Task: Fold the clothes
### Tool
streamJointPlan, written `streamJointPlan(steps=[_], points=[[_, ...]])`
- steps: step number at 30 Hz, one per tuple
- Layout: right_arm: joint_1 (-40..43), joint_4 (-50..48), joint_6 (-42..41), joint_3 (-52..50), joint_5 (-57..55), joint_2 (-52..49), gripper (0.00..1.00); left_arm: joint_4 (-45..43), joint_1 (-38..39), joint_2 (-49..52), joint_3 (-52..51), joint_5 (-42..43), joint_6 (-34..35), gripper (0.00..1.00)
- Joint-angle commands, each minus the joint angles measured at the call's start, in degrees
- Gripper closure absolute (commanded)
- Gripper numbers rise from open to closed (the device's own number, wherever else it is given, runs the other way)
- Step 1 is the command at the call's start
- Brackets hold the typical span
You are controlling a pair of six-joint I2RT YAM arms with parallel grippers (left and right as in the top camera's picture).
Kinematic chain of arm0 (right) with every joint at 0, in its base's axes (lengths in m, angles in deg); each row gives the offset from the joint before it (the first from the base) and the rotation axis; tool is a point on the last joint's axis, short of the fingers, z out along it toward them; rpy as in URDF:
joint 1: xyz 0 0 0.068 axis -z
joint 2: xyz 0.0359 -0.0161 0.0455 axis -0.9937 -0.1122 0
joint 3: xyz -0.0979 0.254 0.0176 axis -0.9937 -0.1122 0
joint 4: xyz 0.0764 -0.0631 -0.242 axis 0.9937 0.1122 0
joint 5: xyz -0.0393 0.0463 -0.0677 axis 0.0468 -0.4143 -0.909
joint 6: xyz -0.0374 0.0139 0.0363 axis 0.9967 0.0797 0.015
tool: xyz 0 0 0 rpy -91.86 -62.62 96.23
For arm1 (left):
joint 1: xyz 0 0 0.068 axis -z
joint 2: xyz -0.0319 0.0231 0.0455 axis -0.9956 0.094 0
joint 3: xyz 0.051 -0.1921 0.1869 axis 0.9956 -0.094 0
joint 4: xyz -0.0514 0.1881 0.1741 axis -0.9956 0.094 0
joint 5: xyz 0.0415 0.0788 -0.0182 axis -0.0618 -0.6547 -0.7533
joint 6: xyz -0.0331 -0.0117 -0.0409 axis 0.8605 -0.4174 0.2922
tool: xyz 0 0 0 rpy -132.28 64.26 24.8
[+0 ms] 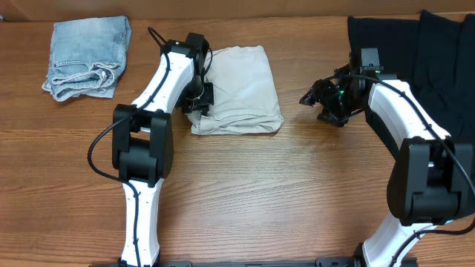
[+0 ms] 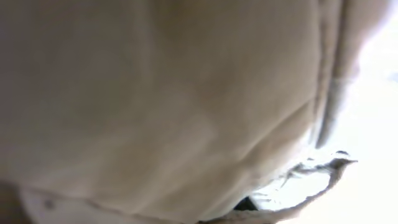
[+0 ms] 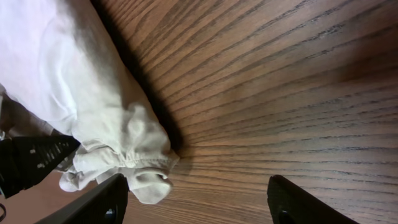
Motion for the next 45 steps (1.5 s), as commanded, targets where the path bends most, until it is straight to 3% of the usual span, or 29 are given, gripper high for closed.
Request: streamJointPlan(steps=[1,7,13,22,28,37,42,45], points=[[-0.22,0.07,0.42,0.98,-0.37,2.08,0.25,-3.17,1.14,5.64,-3.74,-1.03,1.09,0.93],[-0.22,0.22,0.42,0.98,-0.39,2.08,0.25,0.39,-0.02,5.62,-0.15,-0.57,1.05,0.96],[-0.22,0.0,0.39,0.98,-0.37,2.08,0.25,13.88,-3.48,5.62,20.22,5.88,0.83,0.96],[-0.22,-0.44,0.39,0.98,-0.39,2.08,0.25,22.77,-8.35,5.6,43.82,10.32,-1.6,0.96],[-0.22,-0.66,0.37,0.98,-0.37,2.08,0.25,25.4,-8.33,5.64,43.47,8.52,-4.57,0.95],[-0.22,-0.07,0.42,0.98,-1.88,2.08,0.25,27.69,-8.33,5.64,30.34,2.19,-5.03,0.65],[-0.22,0.24,0.42,0.98,-4.02,2.08,0.24,27.71,-9.84,5.62,21.62,-1.81,-4.96,0.25],[-0.22,0.17,0.44,0.98,-4.96,2.08,0.24,27.71,-10.86,5.51,20.48,-0.15,-4.94,0.1]])
